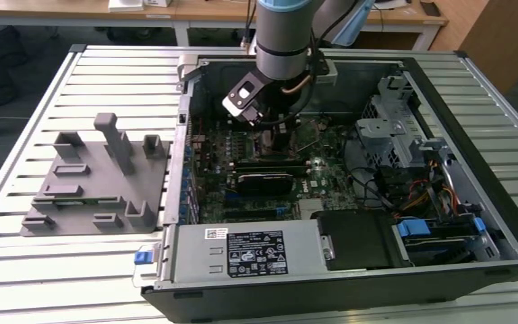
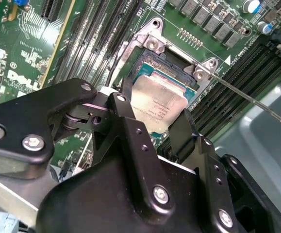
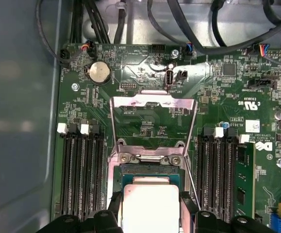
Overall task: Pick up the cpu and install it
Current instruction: 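Place the cpu into insertion slot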
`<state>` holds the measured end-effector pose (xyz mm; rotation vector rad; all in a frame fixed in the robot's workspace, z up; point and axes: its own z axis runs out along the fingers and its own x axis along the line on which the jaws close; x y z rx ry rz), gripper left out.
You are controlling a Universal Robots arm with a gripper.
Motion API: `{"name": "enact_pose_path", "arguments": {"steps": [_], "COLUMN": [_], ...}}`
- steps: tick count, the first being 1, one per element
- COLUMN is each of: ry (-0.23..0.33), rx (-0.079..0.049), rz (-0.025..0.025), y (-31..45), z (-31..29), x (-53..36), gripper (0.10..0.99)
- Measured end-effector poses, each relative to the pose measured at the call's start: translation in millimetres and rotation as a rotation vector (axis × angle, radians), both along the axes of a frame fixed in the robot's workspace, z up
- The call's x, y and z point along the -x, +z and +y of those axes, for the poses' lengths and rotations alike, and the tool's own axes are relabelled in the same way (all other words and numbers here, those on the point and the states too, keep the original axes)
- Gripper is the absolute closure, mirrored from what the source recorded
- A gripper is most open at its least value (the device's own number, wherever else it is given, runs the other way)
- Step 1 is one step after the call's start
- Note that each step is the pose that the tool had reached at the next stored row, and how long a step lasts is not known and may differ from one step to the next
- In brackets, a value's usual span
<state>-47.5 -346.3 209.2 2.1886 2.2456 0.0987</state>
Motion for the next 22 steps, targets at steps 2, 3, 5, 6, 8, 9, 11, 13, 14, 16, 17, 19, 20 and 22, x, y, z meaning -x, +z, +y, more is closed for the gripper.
{"name": "enact_pose_path", "arguments": {"steps": [2, 3, 5, 6, 8, 9, 11, 13, 14, 16, 17, 19, 20, 22], "ry": [-0.004, -0.007, -0.011, -0.013, -0.015, -0.016, -0.016, -0.016, -0.016, -0.016, -0.016, -0.016, -0.016, -0.016], "rx": [0.000, 0.000, 0.000, 0.000, 0.000, 0.000, 0.000, 0.000, 0.000, 0.000, 0.000, 0.000, 0.000, 0.000], "rz": [0.0002, 0.0004, 0.0005, 0.0007, 0.0013, 0.0017, 0.0026, 0.0037, 0.0043, 0.0060, 0.0072, 0.0091, 0.0096, 0.0103], "y": [-2.1, -3.0, -4.7, -5.6, -6.9, -7.7, -8.9, -10.2, -10.9, -12.5, -13.1, -14.2, -14.5, -14.9], "z": [0.0, 0.0, 0.0, 0.0, 0.0, 0.1, 0.1, 0.1, 0.2, 0.3, 0.4, 0.5, 0.7, 1.0], "x": [0.3, 0.3, 0.4, 0.4, 0.4, 0.5, 0.4, 0.4, 0.4, 0.4, 0.4, 0.4, 0.2, -0.4], "gripper": [0.541, 0.541, 0.541, 0.541, 0.541, 0.541, 0.541, 0.541, 0.541, 0.541, 0.541, 0.541, 0.541, 0.541]}}
